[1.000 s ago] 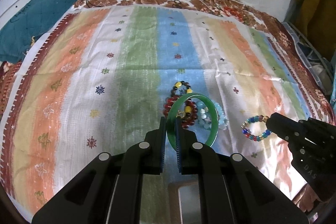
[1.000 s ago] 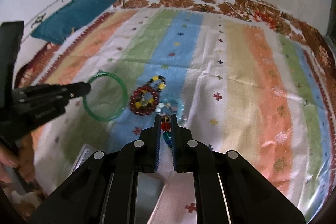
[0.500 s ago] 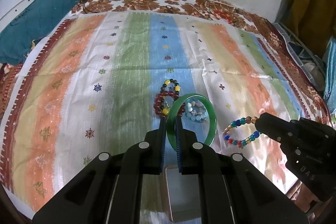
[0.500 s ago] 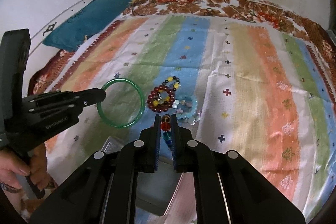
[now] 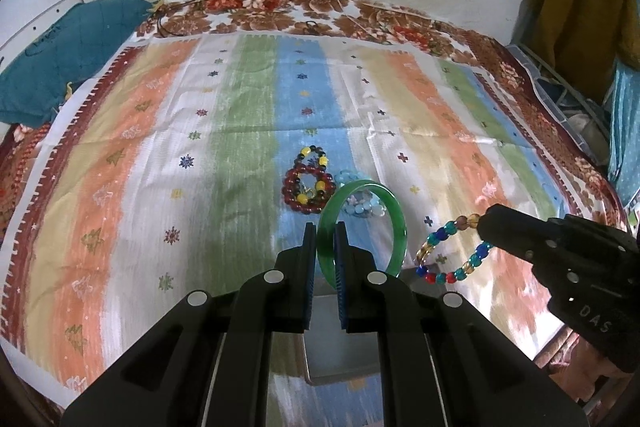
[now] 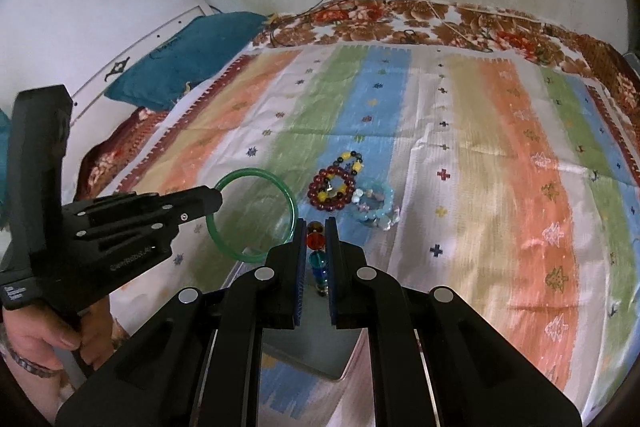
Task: Organize jewelry
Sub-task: 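Lift the green bangle with the left gripper while the right gripper grasps the blue-bead bracelet, then lower the green bangle into the silver tin and open the left gripper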
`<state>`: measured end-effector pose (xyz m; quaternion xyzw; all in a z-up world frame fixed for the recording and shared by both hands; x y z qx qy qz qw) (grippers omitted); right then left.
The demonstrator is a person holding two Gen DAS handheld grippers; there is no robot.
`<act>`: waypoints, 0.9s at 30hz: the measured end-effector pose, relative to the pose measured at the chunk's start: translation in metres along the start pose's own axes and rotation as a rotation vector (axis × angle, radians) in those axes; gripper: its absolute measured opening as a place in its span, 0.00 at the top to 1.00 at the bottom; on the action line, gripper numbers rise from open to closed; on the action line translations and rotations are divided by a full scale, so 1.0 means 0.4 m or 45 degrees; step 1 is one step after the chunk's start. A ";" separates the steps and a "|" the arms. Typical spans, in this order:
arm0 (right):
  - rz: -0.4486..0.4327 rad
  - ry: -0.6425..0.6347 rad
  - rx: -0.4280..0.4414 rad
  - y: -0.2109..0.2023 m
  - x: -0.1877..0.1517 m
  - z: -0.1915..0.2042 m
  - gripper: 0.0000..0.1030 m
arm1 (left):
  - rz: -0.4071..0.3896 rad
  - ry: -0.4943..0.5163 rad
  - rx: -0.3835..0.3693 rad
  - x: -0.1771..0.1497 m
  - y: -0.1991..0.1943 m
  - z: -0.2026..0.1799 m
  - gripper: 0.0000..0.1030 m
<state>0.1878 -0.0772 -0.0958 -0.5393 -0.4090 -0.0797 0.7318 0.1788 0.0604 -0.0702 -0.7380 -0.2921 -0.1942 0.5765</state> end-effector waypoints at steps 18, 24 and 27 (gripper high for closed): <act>0.023 -0.004 0.022 -0.030 -0.068 0.018 0.90 | 0.038 0.039 0.021 -0.090 -0.015 -0.054 0.91; 0.042 -0.018 -0.029 -0.022 -0.077 0.006 0.84 | 0.067 0.005 0.019 -0.091 -0.005 -0.039 0.76; 0.051 0.012 -0.036 -0.015 -0.075 -0.009 0.67 | 0.057 -0.037 0.052 -0.083 -0.004 -0.013 0.70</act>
Point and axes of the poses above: each gripper's, at about its wrist camera, not at the fingertips, and y roughly the way its jaws point, z to its left, x to its top, the point moved 1 cm from there along y, roughly the way its jaws point, and after that the axes turned 7 degrees about -x, right-handed, at the moved point
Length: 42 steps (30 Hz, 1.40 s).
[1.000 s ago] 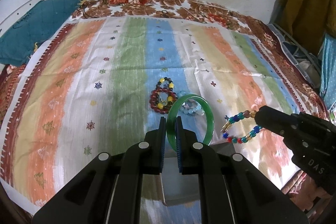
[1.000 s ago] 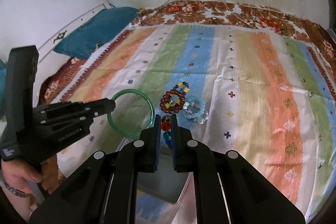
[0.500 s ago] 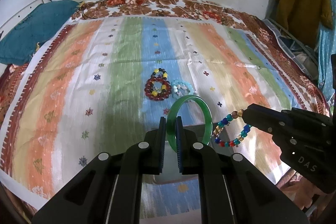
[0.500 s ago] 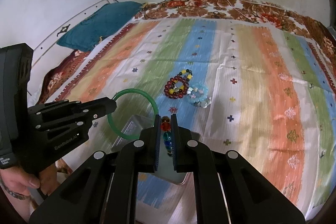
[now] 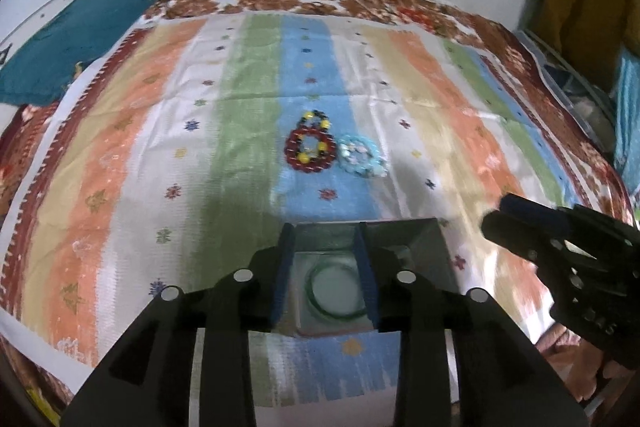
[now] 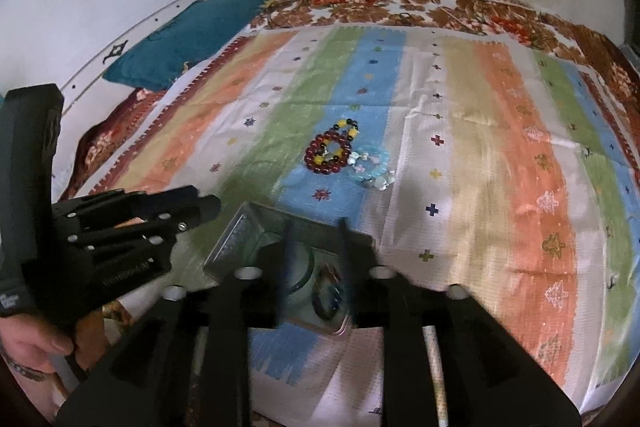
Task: Organize jewelry
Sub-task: 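Lower the green bangle into the silver tin and open the left gripper, then move the left gripper back to the red bead bracelet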
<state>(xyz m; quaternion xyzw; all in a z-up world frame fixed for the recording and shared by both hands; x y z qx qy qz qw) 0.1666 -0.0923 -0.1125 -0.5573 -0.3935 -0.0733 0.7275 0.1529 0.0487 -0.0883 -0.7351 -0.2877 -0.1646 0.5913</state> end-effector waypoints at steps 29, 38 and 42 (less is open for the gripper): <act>0.029 0.105 -0.127 0.088 0.072 -0.076 0.28 | 0.029 -0.042 0.106 0.110 0.102 0.092 0.18; 0.065 0.135 -0.138 0.130 0.091 -0.090 0.28 | 0.071 -0.034 0.106 0.139 0.155 0.079 0.16; 0.101 0.151 -0.142 0.162 0.100 -0.102 0.28 | 0.063 -0.029 0.102 0.152 0.167 0.080 0.13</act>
Point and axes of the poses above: each gripper's, at about its wrist camera, not at the fingertips, and y roughly the way its jaws point, z to its left, x to its top, the point moved 1 cm from there along y, roughly the way its jaws point, and after that the axes turned 7 degrees about -x, right-handed, at the moved point
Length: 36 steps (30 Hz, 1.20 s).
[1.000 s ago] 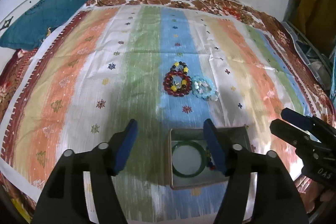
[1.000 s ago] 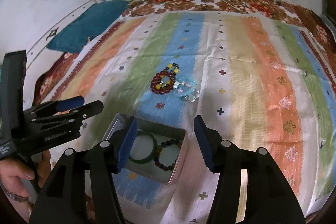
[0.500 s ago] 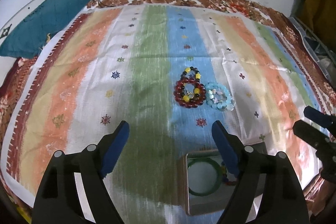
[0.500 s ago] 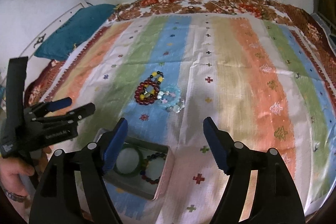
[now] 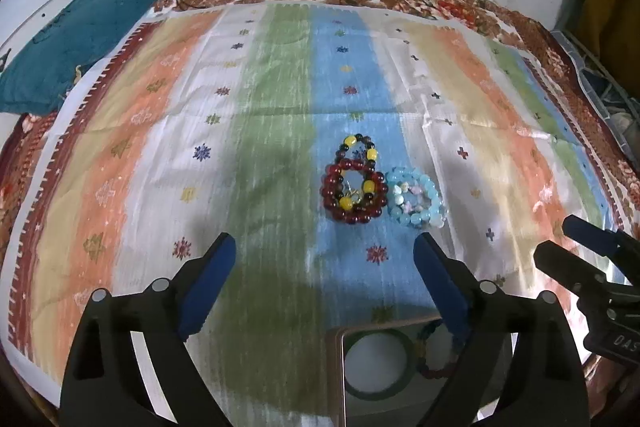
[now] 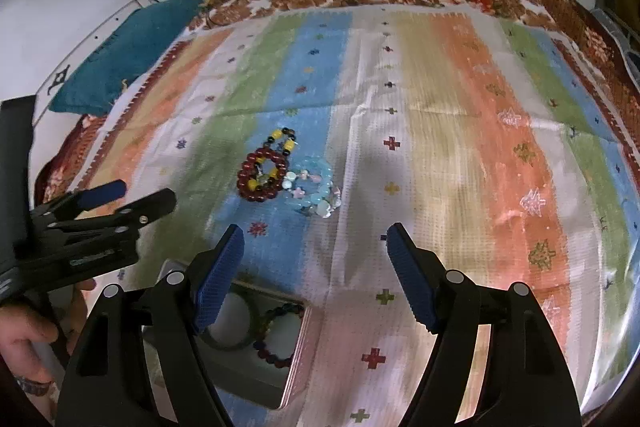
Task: Organize jewelry
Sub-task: 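Move the left gripper back to the red bead bracelet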
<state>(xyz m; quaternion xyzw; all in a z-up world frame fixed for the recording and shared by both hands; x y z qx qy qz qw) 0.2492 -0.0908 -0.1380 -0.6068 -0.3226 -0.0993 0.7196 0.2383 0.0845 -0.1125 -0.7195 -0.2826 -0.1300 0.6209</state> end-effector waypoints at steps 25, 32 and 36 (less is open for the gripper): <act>0.092 0.013 0.012 0.123 0.054 0.003 0.28 | 0.099 -0.060 -0.081 0.042 0.133 0.057 0.15; 0.103 0.024 -0.009 0.161 0.075 -0.005 0.28 | 0.125 -0.023 -0.056 0.052 0.169 0.060 0.15; 0.123 0.032 0.011 0.185 0.082 -0.002 0.28 | 0.142 -0.028 -0.001 0.065 0.190 0.076 0.16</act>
Point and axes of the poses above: each gripper's, at about its wrist camera, not at the fingertips, and y roughly the way its jaws point, z to its left, x to its top, the point moved 1 cm from there along y, roughly the way its jaws point, and after that the axes turned 7 degrees about -x, right-handed, at the moved point
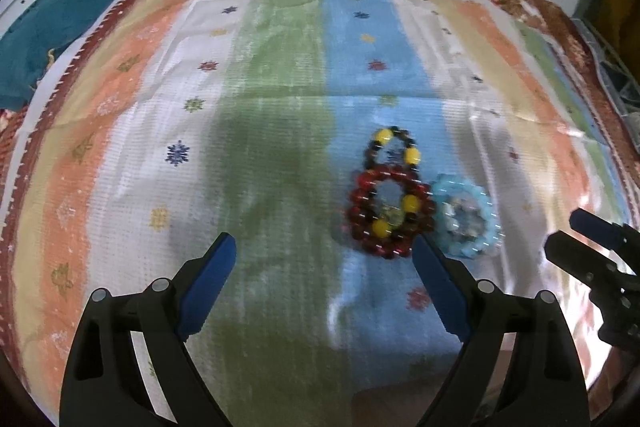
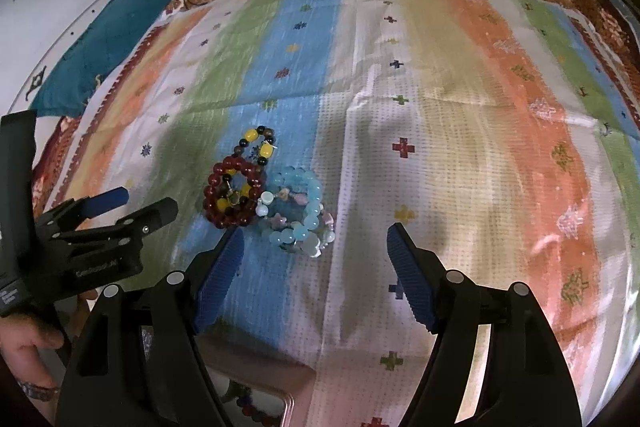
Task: Organize jewelry
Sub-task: 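Move the left gripper back to the red bead bracelet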
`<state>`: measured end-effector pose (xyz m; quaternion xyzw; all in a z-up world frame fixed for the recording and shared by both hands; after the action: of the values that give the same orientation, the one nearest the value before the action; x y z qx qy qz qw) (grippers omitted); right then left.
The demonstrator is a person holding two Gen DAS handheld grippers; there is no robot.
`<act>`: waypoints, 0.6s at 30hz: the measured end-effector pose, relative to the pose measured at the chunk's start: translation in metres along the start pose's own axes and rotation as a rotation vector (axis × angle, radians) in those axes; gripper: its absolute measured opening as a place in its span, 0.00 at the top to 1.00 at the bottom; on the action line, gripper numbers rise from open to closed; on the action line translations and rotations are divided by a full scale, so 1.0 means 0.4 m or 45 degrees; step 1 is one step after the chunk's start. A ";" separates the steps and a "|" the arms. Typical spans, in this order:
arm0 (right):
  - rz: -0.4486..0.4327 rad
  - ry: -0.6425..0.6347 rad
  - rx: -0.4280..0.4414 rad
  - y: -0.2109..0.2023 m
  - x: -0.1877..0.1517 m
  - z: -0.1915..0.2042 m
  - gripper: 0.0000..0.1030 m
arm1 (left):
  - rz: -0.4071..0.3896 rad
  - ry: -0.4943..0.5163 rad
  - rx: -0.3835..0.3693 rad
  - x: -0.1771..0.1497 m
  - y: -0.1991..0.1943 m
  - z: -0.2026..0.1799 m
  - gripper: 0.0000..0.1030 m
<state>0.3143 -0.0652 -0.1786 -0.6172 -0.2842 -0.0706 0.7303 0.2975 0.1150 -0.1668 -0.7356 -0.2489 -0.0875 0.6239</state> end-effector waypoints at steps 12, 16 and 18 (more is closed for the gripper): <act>0.034 -0.047 -0.016 0.064 0.016 0.019 0.28 | 0.057 0.038 0.058 0.014 0.060 0.008 0.22; 0.047 -0.054 -0.024 0.084 0.021 0.023 0.29 | 0.064 0.045 0.060 0.027 0.073 0.008 0.26; 0.059 -0.046 -0.020 0.093 0.024 0.019 0.33 | 0.067 0.041 0.061 0.032 0.080 0.014 0.29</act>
<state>0.3366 -0.0473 -0.2052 -0.6304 -0.2826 -0.0448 0.7216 0.3226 0.1204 -0.1903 -0.7253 -0.2214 -0.0768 0.6473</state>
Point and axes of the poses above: each gripper's, at about its wrist camera, not at the fingertips, and y roughly the way its jaws point, z to its left, x to its top, the point moved 1 cm from there along y, roughly the way its jaws point, and after that the axes turned 7 degrees about -x, right-handed, at the moved point
